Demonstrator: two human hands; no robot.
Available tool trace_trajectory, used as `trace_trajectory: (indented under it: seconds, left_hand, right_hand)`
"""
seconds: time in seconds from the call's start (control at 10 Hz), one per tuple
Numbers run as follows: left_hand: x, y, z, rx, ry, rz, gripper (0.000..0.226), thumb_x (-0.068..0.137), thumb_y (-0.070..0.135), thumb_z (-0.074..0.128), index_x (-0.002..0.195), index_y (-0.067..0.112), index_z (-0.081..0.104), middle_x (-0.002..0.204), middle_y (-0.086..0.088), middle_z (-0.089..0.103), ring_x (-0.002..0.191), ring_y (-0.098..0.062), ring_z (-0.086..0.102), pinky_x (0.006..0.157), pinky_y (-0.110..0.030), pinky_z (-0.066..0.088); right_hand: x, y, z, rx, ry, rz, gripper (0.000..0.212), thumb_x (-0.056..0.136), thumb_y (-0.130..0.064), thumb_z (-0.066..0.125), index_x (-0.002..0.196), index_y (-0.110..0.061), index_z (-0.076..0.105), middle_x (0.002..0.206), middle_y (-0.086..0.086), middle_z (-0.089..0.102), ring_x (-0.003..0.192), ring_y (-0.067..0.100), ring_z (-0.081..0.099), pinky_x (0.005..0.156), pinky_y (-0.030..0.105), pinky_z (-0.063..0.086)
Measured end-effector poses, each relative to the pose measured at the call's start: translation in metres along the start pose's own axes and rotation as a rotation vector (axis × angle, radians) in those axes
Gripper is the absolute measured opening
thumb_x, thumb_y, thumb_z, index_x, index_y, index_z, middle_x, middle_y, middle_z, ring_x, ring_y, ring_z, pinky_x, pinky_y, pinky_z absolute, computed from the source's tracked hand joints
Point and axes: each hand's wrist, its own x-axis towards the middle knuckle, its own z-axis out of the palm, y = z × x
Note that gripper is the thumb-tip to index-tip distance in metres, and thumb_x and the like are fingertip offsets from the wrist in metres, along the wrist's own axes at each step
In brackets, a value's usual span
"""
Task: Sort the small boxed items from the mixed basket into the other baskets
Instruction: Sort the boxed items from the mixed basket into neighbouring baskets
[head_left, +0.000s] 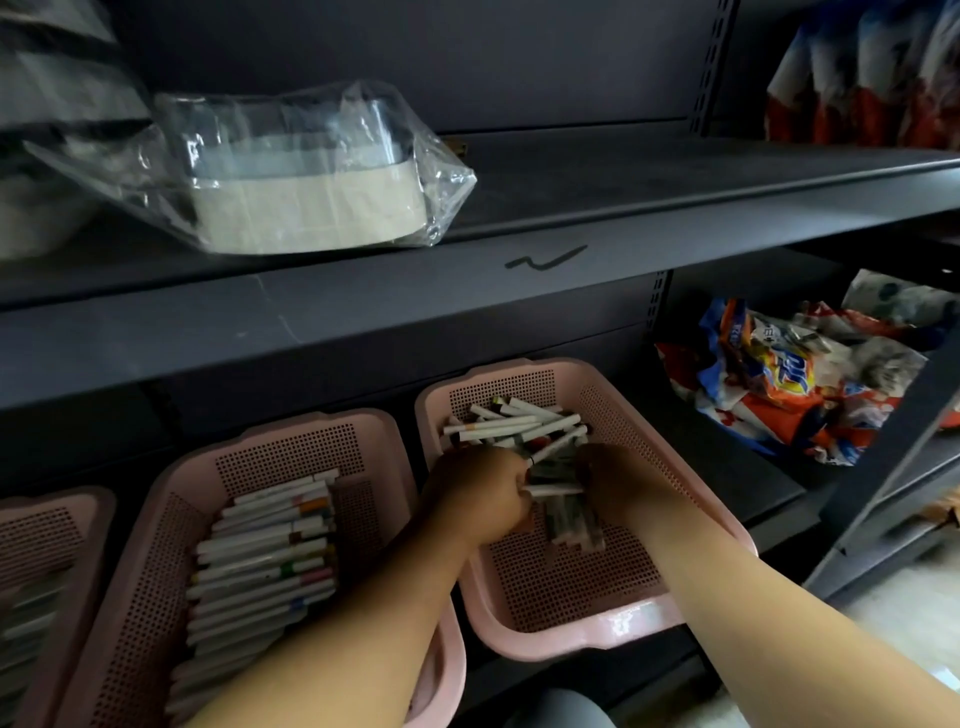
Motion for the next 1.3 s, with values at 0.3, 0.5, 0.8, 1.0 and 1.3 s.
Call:
trace_trajectory:
  seconds: [0.3,0.5,0.8,1.0,1.3]
  left_hand:
    - [0.001,-0.001,0.003,0.007,0.002,0.025,0.024,0.087,0.037,0.075,0.111,0.033,0.077,0.106,0.004,0.074,0.099,-0.021,0.068,0.081,-0.026,0.05]
    - [0.001,-0.005,-0.003,-0.283,0.069,0.023,0.009,0.085,0.037,0.078,0.094,0.033,0.078,0.09,0.015,0.073,0.085,-0.003,0.067,0.076,-0.024,0.054]
    - [0.003,-0.016,-0.039,-1.019,0.17,-0.154,0.023,0.103,0.022,0.064,0.095,0.042,0.072,0.1,0.011,0.078,0.099,-0.008,0.073,0.09,-0.027,0.057]
    - [-0.029,-0.06,-0.076,-0.943,0.224,-0.118,0.016,0.101,0.03,0.067,0.11,0.04,0.076,0.091,0.029,0.074,0.093,0.007,0.069,0.086,-0.019,0.052]
    - [-0.109,-0.143,-0.108,-0.882,0.338,-0.337,0.009,0.094,0.026,0.076,0.095,0.035,0.077,0.079,0.019,0.075,0.074,0.007,0.069,0.068,-0.013,0.051]
  right_hand:
    - [-0.004,-0.006,-0.004,0.026,0.032,0.003,0.021,0.097,-0.02,0.052,0.112,-0.014,0.066,0.111,0.009,0.067,0.103,0.029,0.064,0.086,0.037,0.052]
    - [-0.01,-0.005,-0.024,0.296,0.268,-0.054,0.025,0.092,-0.015,0.059,0.117,-0.016,0.061,0.108,-0.001,0.061,0.1,0.023,0.061,0.079,0.031,0.049]
    - [-0.022,-0.015,-0.046,0.433,0.292,-0.13,0.018,0.097,-0.01,0.057,0.115,-0.011,0.063,0.106,-0.004,0.059,0.094,0.015,0.058,0.074,0.017,0.046]
    - [-0.037,-0.07,-0.064,0.269,0.109,-0.248,0.025,0.102,-0.007,0.049,0.125,-0.01,0.059,0.128,0.008,0.06,0.118,0.021,0.057,0.098,0.024,0.042]
    - [-0.07,-0.155,-0.027,0.57,0.25,-0.488,0.026,0.085,0.007,0.058,0.081,-0.018,0.065,0.084,-0.002,0.067,0.076,0.007,0.059,0.065,0.006,0.04]
